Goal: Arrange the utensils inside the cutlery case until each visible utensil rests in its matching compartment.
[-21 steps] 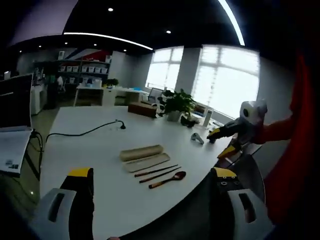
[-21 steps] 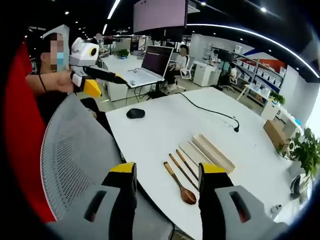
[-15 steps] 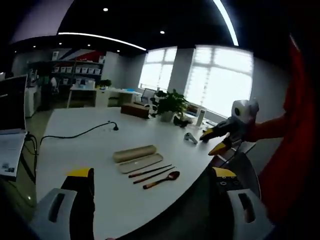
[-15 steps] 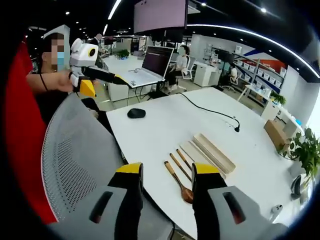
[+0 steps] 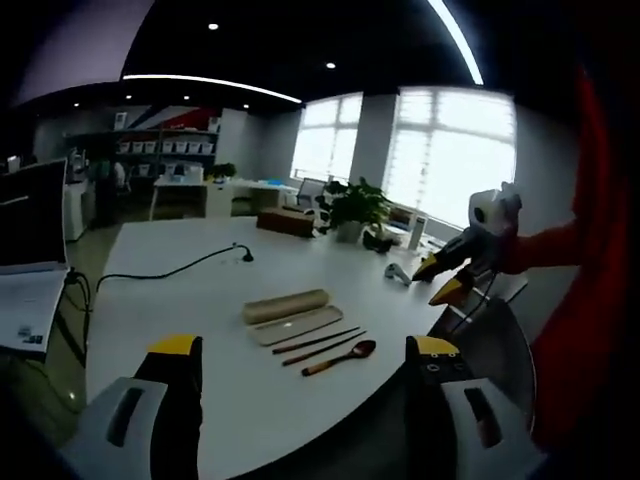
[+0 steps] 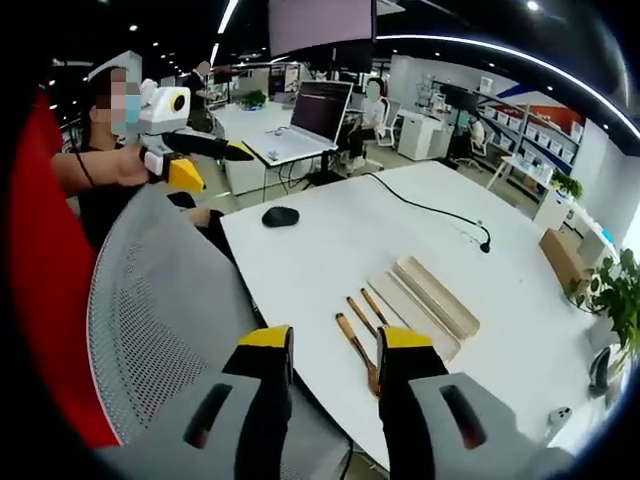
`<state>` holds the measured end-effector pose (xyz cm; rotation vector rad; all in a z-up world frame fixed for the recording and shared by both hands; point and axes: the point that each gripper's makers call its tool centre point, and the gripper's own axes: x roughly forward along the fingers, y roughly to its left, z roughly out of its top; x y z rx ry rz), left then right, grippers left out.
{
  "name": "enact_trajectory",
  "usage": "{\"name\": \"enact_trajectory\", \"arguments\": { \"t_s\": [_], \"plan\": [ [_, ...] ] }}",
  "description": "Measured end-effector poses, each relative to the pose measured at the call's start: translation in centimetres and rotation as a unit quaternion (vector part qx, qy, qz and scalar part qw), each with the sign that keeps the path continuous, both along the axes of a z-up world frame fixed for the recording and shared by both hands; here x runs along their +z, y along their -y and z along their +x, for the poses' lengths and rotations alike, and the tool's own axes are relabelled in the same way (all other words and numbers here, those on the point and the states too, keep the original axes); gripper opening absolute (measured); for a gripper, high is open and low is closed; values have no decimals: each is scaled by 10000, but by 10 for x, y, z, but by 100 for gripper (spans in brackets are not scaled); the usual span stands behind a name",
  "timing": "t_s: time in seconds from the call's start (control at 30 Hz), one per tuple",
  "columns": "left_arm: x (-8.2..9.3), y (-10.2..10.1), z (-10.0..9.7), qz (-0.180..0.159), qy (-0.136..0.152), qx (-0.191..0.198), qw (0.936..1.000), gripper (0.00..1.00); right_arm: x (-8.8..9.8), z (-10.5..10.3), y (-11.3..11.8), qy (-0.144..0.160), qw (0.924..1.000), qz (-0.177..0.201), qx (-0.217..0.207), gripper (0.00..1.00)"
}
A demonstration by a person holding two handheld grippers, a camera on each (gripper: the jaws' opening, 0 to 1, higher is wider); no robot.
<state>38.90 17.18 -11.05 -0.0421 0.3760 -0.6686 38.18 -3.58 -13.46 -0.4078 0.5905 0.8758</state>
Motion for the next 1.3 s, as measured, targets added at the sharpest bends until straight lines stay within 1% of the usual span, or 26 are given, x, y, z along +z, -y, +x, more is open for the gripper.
{"name": "enact_trajectory", "arguments": {
  "t_s": [0.07, 0.1, 0.13, 0.17, 0.23, 0.33, 0.37, 0.4, 0.43, 0.5, 0.6, 0.67, 0.7, 0.73, 0.77, 0.8, 0.83, 0.87, 0.9, 0.93, 0.97, 1.07, 1.1, 1.17, 1.23, 1.3],
  "plan": [
    [3, 2, 0, -11, 15, -30, 10000, 87, -2, 0, 3, 27, 10000, -72, -25, 35],
    [4, 3, 1, 15, 26, -23, 10000, 87, -3, 0, 3, 43, 9999, -91, -2, 34],
    [4, 4, 2, 97, 63, -40, 9999, 87, -1, 0, 3, 126, 9998, -118, 37, 33],
    [3, 5, 2, 164, 73, -67, 9998, 88, 0, 1, 3, 167, 9998, -103, 18, 34],
    [3, 5, 3, 277, 114, -101, 9995, 90, 1, 3, 2, 92, 9999, 54, -47, 35],
    [-2, 4, 1, 320, -90, -109, 9994, 94, 0, 4, 4, 8, 9999, 151, -78, 40],
    [-1, 3, 2, 363, -79, -74, 9993, 96, 0, 3, 3, -32, 9998, 201, -58, 43],
    [0, 1, 0, 466, -47, -67, 9989, 98, 2, 3, 2, 10, 9997, 257, -31, 44],
    [1, 1, -1, 511, -30, -77, 9987, 99, 3, 4, 1, 94, 9996, 259, 15, 46],
    [0, -2, -2, 591, -42, -58, 9982, 100, 2, 4, 3, 85, 9997, 231, 20, 46],
    [-6, -2, -5, 670, -114, -104, 9976, 100, 2, 8, 4, 101, 9993, 344, -44, 48],
    [-12, -3, -6, 692, -215, -83, 9973, 100, 3, 10, 4, 96, 9991, 397, -92, 51],
    [-16, -4, -7, 729, -325, -78, 9968, 100, 3, 10, 4, 101, 9990, 420, -93, 52],
    [-19, -6, -6, 786, -370, -13, 9962, 99, 3, 10, 4, 116, 9990, 433, -75, 52],
    [-22, -11, -4, 913, -445, 120, 9948, 96, 4, 11, 4, 152, 9990, 416, -47, 52],
    [-24, -15, -3, 1020, -479, 191, 9935, 91, 4, 11, 5, 169, 9990, 405, -29, 53],
    [-23, -20, -1, 1130, -525, 364, 9915, 84, 5, 12, 5, 187, 9990, 415, -2, 55],
    [-18, -15, 0, 982, -409, 282, 9939, 85, 4, 14, 6, 195, 9990, 411, -3, 56],
    [-7, -6, 3, 672, -206, 226, 9973, 91, 5, 15, 7, 214, 9990, 398, -7, 57],
    [-3, -2, 3, 447, -265, 274, 9983, 98, 5, 17, 7, 255, 9989, 388, 7, 57],
    [-3, -3, 2, 476, -309, 294, 9980, 100, 5, 18, 8, 276, 9990, 363, 27, 58],
    [-6, -4, 0, 800, -290, 264, 9960, 99, 1, 21, 10, 378, 9991, 83, 157, 61],
    [-7, -3, -2, 896, -286, 220, 9953, 100, 1, 22, 9, 390, 9990, 64, 188, 61],
    [-8, -4, -6, 969, -313, 184, 9946, 100, 2, 24, 8, 361, 9991, 74, 186, 61],
    [-8, -4, -10, 1044, -303, 130, 9940, 100, 3, 25, 6, 314, 9992, 110, 205, 63],
    [-8, -7, -14, 1096, -307, 170, 9934, 100, 4, 26, 4, 312, 9991, 111, 254, 66]
  ]
}}
